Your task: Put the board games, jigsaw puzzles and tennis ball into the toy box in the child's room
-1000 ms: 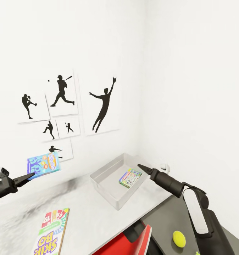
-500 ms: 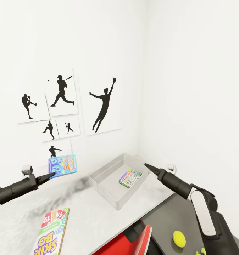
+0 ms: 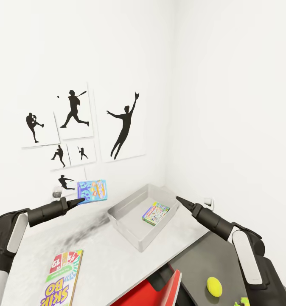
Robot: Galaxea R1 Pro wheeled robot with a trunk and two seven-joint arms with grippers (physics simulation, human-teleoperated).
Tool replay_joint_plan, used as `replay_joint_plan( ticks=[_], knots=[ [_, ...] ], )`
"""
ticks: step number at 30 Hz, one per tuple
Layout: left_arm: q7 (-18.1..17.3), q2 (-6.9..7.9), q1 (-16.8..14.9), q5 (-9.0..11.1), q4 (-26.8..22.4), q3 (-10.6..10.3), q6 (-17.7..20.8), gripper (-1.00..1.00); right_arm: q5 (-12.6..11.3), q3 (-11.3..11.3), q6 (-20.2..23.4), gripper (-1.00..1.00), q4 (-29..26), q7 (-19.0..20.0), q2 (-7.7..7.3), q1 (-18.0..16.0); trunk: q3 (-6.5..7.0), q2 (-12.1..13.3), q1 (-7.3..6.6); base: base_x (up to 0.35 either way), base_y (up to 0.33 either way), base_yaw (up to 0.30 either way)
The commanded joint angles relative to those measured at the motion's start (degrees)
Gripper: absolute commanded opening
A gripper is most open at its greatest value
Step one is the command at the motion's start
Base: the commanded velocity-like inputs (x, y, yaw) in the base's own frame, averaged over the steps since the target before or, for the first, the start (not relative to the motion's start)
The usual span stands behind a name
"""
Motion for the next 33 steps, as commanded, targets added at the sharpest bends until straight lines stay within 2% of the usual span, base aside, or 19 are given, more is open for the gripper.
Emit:
replay_joint_plan(
  ticks=[1,3,6,9,12,16,19,22,24,27,30,32,33],
  knots=[
    [1.0,-0.37,-0.4,0.0,0.0,-0.9,0.2,-1.00,-0.1,-0.2,0.4,1.00,0.0,0.4,0.00,0.0,-0.03,0.0,0.02,0.000,0.000,0.000],
    [2.5,-0.72,-1.3,0.0,0.0,-2.7,0.2,-1.00,0.0,-0.6,0.4,1.00,0.0,1.1,-0.02,0.0,-0.03,0.0,0.02,0.000,0.000,0.000],
    [4.5,-1.38,-3.5,0.0,0.0,-6.6,0.2,-1.00,0.0,-1.6,0.3,1.00,0.0,2.9,-0.03,0.1,-0.03,0.0,0.02,0.000,0.000,0.000],
    [6.7,-3.23,-5.2,-0.2,0.0,-9.3,0.2,-1.00,0.0,-2.0,0.4,1.00,0.0,3.6,-0.03,0.5,-0.03,0.0,0.02,0.000,0.000,0.000],
    [10.8,-5.21,-7.3,-0.2,0.0,-11.6,0.2,-1.00,0.0,-2.5,0.4,1.00,-0.2,3.8,-0.03,0.7,-0.03,0.0,0.02,0.000,0.000,0.000],
    [16.6,-6.40,-9.7,-0.2,0.1,-16.3,0.4,-1.00,0.0,-3.6,0.5,1.00,-0.3,3.9,-0.03,0.8,-0.03,0.0,0.02,0.000,0.000,0.000],
    [18.6,-7.44,-11.4,-0.2,0.4,-19.7,0.4,-1.00,0.0,-4.0,0.7,1.00,-0.3,3.9,-0.03,0.8,-0.09,0.0,0.02,0.000,0.000,0.000],
    [20.2,-8.54,-12.4,-0.3,0.4,-22.6,0.4,-1.00,0.0,-4.2,0.8,1.00,-0.3,3.9,-0.07,0.8,-0.29,0.0,0.02,0.000,0.000,0.000],
    [22.5,-9.33,-13.0,-0.3,0.6,-24.7,0.4,-1.00,0.0,-4.2,0.9,1.00,-0.3,4.0,-0.10,0.9,-0.46,0.0,0.02,0.000,0.000,0.000],
    [26.4,-9.96,-14.0,-0.3,1.8,-27.3,0.3,-1.00,0.0,-4.3,1.1,1.00,-0.3,4.0,-0.11,0.9,-0.73,0.0,0.02,0.000,0.000,0.000],
    [27.9,-10.61,-14.4,-0.3,2.6,-29.7,0.3,-1.00,0.0,-4.3,1.2,1.00,-0.3,3.9,-0.55,0.9,-1.01,0.0,0.02,0.000,0.000,0.000],
    [28.3,-10.96,-14.5,-1.2,2.8,-31.9,0.3,-1.00,-0.1,-4.3,1.2,1.00,-0.3,3.9,-1.18,0.9,-1.20,0.0,0.02,0.000,0.000,0.000],
    [28.3,-11.06,-14.6,-2.4,2.8,-32.9,0.3,-1.00,-0.1,-4.3,1.2,1.00,-0.3,3.9,-1.37,0.9,-1.29,0.0,0.02,0.000,0.000,0.000]
  ],
)
